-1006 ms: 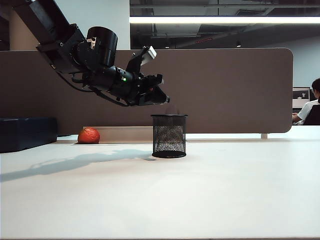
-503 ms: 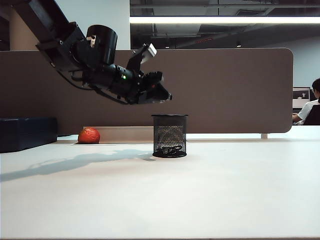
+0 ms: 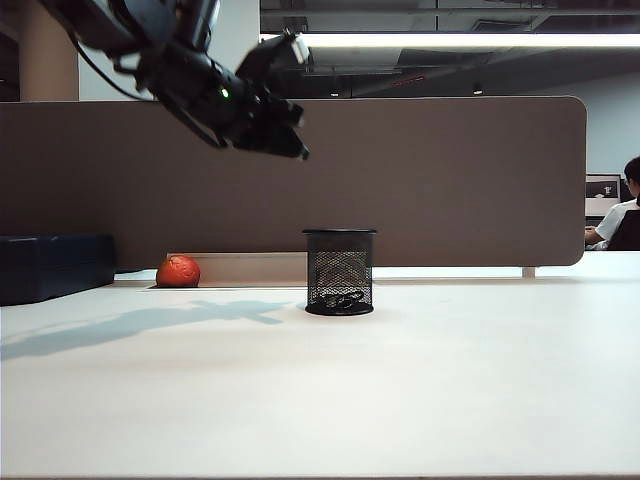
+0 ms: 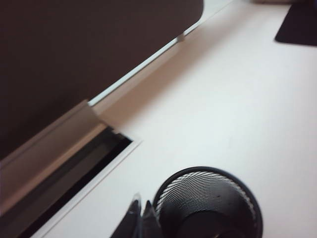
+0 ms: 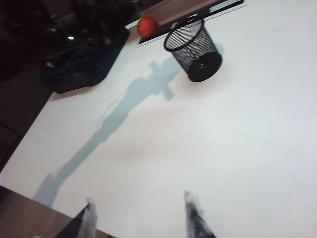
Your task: Pick up a bunch of keys from the table, then put them into the black basket.
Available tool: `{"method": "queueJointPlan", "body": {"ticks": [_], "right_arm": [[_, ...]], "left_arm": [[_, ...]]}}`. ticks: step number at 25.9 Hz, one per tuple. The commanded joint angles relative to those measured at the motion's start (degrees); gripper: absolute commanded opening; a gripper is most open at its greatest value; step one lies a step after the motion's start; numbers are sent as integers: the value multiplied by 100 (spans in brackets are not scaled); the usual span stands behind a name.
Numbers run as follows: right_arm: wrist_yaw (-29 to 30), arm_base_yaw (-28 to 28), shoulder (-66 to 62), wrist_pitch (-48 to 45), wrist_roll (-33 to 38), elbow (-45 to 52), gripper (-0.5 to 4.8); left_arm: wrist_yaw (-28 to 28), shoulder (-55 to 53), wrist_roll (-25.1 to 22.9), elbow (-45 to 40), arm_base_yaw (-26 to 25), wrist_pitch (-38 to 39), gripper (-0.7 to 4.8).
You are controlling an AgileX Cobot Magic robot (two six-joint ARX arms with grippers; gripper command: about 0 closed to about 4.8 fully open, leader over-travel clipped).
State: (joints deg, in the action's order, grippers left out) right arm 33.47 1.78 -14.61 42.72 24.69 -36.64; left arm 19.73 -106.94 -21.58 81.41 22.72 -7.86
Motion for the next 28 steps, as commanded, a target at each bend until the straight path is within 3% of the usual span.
{"method": "queueJointPlan", "body": {"ticks": [1,4,9,15,21,28], "right_arm": [[-297,2,-4,-109,-391,-24,203],[-439,2,-4,-251,-822,-24,89],[-841,0,-4,-798,-1082,-24,-6],[-1545,33,81,-960,-1541,-22,-6],[-2076,85,474,-962,-1867,-22,-6],[-2354,70,614,-1012,-1871,-20,-6]], "left_arm": [[-546,446,-199,13,7,332,-6],[-1025,861,-199,13,7,549,-6],[-1775,1488,-68,13,2,859,-6],[-2175,2181,682,9,-181,1283,-6],[-2643,2935,704,7,-485,1762,-6],[-2487,3515,1016,-2,-1436,2524,-6]]}}
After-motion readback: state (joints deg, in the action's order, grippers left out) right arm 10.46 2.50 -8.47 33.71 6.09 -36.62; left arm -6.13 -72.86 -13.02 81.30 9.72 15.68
